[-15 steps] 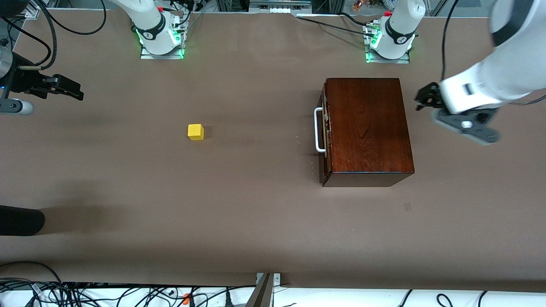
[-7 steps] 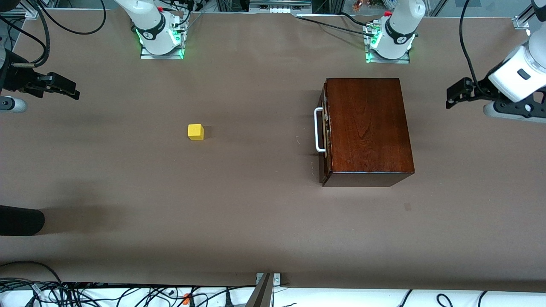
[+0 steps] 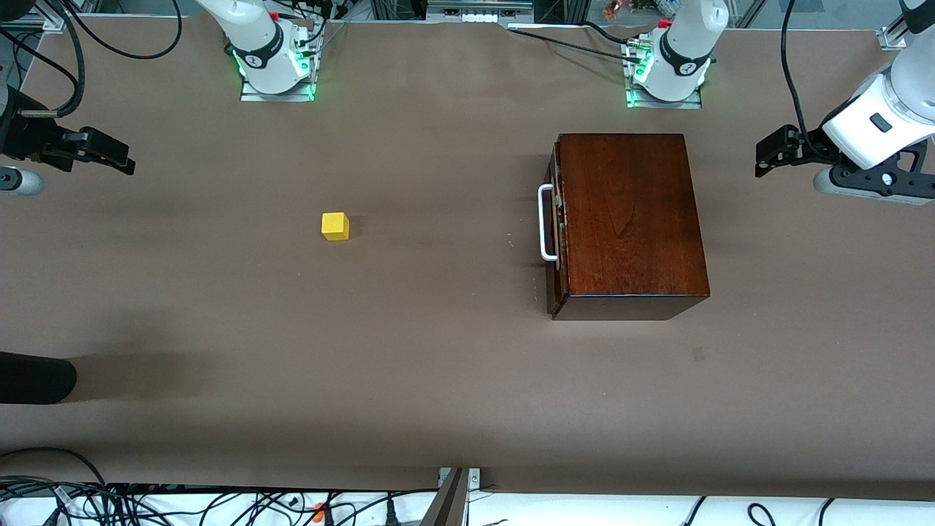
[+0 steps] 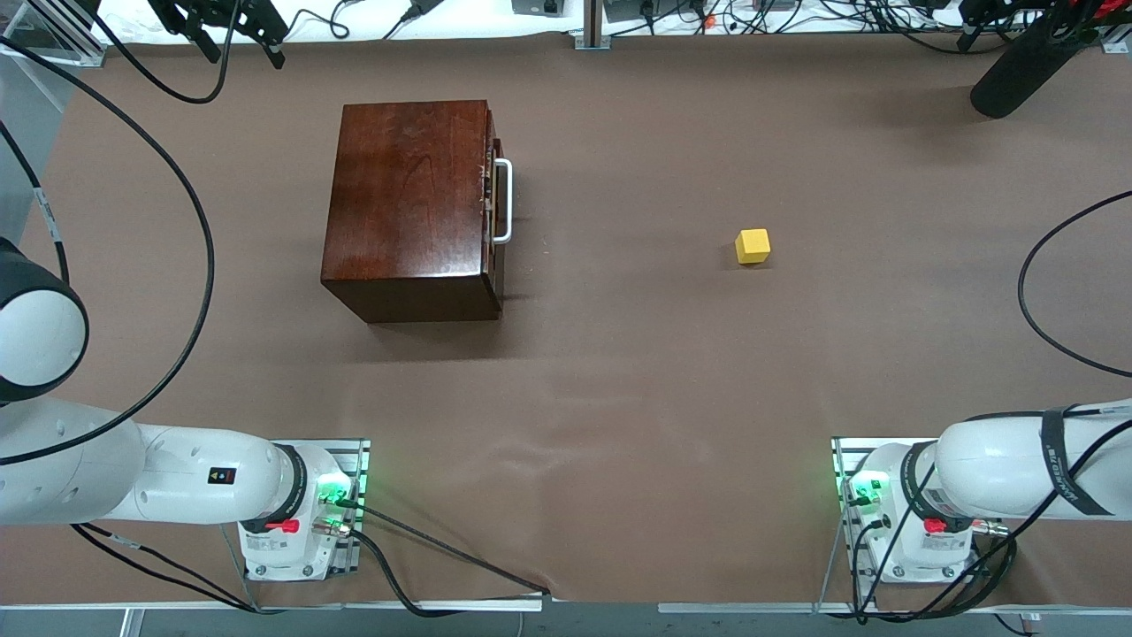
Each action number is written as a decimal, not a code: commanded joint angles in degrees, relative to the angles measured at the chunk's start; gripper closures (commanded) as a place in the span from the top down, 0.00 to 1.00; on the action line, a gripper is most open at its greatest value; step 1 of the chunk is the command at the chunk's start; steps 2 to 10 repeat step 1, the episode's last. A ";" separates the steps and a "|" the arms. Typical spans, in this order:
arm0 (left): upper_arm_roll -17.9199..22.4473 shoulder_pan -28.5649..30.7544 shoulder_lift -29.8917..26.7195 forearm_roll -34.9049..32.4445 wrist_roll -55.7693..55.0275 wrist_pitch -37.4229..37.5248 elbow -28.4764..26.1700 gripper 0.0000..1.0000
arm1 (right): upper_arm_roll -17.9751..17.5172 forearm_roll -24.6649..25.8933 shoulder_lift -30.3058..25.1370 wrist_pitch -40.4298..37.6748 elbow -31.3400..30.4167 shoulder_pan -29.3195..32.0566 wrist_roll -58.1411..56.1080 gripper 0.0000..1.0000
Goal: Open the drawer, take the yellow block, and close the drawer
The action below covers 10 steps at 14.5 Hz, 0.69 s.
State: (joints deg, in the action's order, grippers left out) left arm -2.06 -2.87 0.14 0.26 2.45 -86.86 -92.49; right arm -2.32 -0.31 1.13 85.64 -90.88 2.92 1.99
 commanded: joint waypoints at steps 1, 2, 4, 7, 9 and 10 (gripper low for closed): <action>-0.40 -0.03 -0.40 -0.26 -0.70 0.29 0.03 1.00 | -1.29 0.49 -0.52 0.14 -0.61 1.30 -0.31 1.00; -0.40 -0.03 -0.40 -0.26 -0.70 0.29 0.03 1.00 | -1.29 0.49 -0.52 0.14 -0.61 1.30 -0.31 1.00; -0.40 -0.03 -0.40 -0.26 -0.70 0.29 0.03 1.00 | -1.29 0.49 -0.52 0.14 -0.61 1.30 -0.31 1.00; -0.40 -0.03 -0.40 -0.26 -0.70 0.29 0.03 1.00 | -1.29 0.49 -0.52 0.14 -0.61 1.30 -0.31 1.00; -0.40 -0.03 -0.40 -0.26 -0.70 0.29 0.03 1.00 | -1.29 0.49 -0.52 0.14 -0.61 1.30 -0.31 1.00; -0.40 -0.03 -0.40 -0.26 -0.70 0.29 0.03 1.00 | -1.29 0.49 -0.52 0.14 -0.61 1.30 -0.31 1.00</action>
